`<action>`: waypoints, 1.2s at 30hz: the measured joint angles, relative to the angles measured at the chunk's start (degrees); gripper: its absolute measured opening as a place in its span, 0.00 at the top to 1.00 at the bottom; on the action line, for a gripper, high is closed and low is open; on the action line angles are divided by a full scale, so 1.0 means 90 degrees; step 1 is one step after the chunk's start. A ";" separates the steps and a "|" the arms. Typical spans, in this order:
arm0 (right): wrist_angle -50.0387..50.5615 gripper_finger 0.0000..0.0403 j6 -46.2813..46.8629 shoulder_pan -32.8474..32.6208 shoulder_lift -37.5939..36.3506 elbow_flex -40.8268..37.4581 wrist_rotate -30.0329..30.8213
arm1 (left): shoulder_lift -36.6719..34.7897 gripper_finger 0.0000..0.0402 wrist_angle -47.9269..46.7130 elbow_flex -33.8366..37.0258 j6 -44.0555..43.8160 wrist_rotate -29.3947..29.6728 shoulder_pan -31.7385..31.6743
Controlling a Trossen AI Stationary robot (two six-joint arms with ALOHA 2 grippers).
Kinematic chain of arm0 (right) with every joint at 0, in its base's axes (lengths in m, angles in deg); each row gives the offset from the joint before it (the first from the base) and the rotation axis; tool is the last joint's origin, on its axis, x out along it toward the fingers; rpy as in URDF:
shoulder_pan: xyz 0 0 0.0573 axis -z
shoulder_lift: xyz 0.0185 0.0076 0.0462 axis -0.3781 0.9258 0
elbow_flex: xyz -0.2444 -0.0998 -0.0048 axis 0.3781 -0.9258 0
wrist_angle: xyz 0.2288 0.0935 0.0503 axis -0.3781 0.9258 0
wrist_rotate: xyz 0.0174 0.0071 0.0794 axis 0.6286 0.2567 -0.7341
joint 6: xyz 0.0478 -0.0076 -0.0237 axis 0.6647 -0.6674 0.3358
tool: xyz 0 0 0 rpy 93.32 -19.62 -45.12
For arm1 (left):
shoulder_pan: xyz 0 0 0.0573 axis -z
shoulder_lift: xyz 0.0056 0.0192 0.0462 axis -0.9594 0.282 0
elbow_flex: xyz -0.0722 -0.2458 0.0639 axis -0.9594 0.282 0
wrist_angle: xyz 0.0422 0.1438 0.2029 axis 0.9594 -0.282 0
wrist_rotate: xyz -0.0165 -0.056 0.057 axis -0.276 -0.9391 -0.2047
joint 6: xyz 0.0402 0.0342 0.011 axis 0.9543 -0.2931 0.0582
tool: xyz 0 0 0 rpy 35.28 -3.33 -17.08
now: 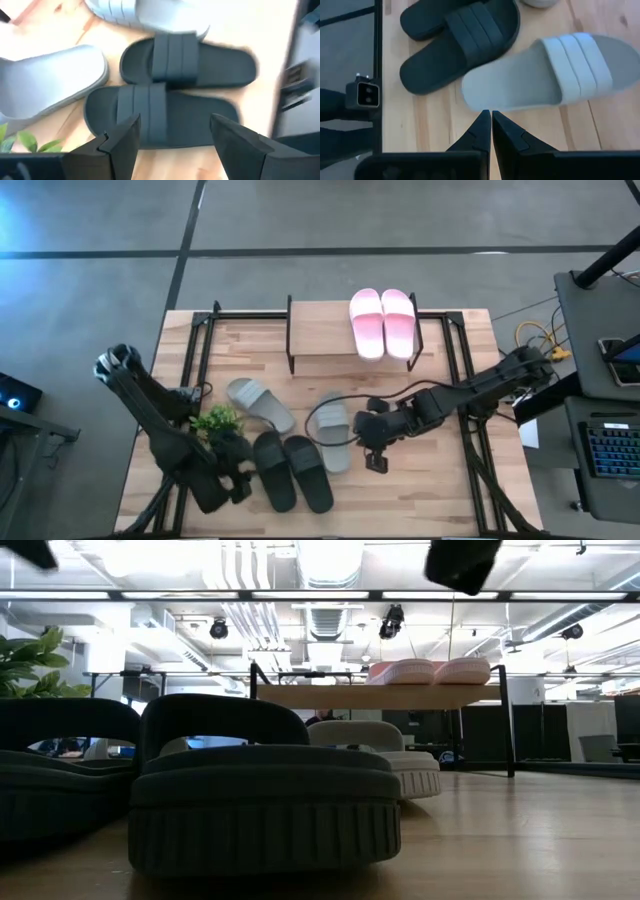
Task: Pick and place slides into the shelf
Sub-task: Put the right black slide on the shelf
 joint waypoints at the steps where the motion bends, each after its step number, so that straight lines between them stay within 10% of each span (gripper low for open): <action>1: -0.0096 0.98 -0.0029 0.0016 0.0052 0.0001 -0.0004 | -0.0219 0.44 -0.0004 0.0005 -0.0051 0.0002 0.0002; 18: -0.1949 0.90 0.2020 0.0139 0.1745 0.0550 -0.1242 | -0.2660 0.44 -0.0891 0.0204 0.1654 0.1119 0.0276; 27: -0.0694 0.64 0.1603 -0.0128 0.2718 0.2200 -0.0374 | -0.3187 0.44 -0.1885 0.0315 0.1695 0.0778 0.0323; 36: 0.1948 0.64 0.0156 -0.0559 0.4053 0.4584 0.2065 | -0.3568 0.44 -0.1823 0.0914 0.1471 0.0335 0.0444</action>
